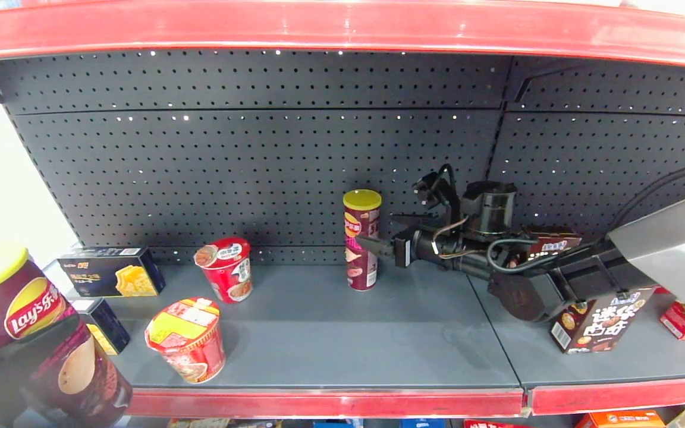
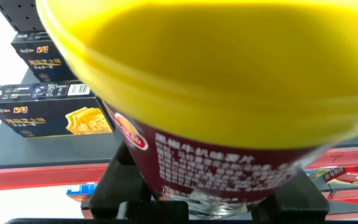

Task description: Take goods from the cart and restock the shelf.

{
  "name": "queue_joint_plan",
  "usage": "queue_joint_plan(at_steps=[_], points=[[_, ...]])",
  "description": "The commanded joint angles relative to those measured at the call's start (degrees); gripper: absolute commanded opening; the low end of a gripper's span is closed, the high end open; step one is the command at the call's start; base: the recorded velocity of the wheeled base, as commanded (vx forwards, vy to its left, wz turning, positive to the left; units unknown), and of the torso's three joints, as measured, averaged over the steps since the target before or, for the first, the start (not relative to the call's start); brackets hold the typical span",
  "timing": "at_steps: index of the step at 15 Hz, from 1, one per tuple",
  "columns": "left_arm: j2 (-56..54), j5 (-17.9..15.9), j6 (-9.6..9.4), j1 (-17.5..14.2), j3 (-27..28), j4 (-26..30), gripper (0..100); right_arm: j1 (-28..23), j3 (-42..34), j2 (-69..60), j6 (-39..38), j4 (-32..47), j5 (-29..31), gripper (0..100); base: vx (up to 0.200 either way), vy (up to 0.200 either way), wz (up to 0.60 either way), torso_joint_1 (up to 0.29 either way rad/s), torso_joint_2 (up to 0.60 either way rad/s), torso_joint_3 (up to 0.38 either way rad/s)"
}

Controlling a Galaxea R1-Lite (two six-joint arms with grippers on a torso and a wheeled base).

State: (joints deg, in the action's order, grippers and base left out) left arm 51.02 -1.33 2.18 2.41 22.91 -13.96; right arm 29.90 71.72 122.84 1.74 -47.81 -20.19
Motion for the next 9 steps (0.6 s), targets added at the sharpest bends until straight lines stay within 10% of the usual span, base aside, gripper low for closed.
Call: queue_joint_plan(at_steps=[1, 9], points=[[-0.04, 0.01, 0.02, 0.05, -0.14, -0.02, 0, 0.33, 4.92, 5.04, 0.01, 0.17, 0.06, 100, 0.000, 0.000, 0.00, 0.000, 0.00, 0.000], [-0.30, 0.01, 0.02, 0.14, -0.32, 0.51, 0, 0.24, 14.77, 12.33, -0.07, 0.79, 0.59, 100, 0.000, 0.000, 0.00, 0.000, 0.00, 0.000]])
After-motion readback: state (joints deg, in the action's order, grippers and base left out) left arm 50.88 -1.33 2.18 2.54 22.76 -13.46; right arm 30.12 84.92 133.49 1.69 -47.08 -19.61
